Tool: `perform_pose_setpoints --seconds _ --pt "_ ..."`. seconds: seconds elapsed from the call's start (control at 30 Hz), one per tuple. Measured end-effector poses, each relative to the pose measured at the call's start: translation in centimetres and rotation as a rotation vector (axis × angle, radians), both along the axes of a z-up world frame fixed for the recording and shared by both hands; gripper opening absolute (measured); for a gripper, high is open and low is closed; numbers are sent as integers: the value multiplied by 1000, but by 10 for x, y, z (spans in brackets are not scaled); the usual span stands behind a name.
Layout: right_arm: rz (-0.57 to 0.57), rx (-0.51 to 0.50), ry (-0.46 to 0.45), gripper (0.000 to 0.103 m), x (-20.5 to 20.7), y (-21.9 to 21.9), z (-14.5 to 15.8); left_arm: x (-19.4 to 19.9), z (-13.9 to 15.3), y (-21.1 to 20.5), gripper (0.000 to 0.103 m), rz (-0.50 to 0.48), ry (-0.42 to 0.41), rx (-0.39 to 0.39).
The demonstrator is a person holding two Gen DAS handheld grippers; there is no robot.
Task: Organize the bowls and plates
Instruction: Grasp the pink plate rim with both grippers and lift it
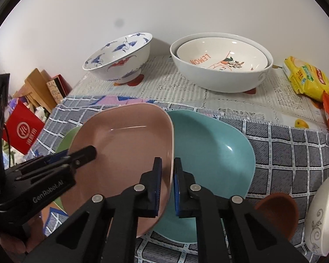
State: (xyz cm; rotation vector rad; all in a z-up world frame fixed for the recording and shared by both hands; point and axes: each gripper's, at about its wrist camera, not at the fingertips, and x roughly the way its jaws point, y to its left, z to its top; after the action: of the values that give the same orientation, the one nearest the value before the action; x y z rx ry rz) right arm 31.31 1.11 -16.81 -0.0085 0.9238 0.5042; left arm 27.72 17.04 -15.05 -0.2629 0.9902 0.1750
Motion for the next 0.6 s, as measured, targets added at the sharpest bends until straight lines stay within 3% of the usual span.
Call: perform_pose_setpoints --seconds 0.23,0.3,0.6 --pt "-15 -14 3 8 -7 -4 4 -9 9 1 10 14 -18 -16" --pt "-25 -6 1 8 -11 -7 9 -12 14 -1 9 41 -61 34" --pt "-66 26 -49 8 -42 -23 49 -39 54 -16 9 24 -141 57"
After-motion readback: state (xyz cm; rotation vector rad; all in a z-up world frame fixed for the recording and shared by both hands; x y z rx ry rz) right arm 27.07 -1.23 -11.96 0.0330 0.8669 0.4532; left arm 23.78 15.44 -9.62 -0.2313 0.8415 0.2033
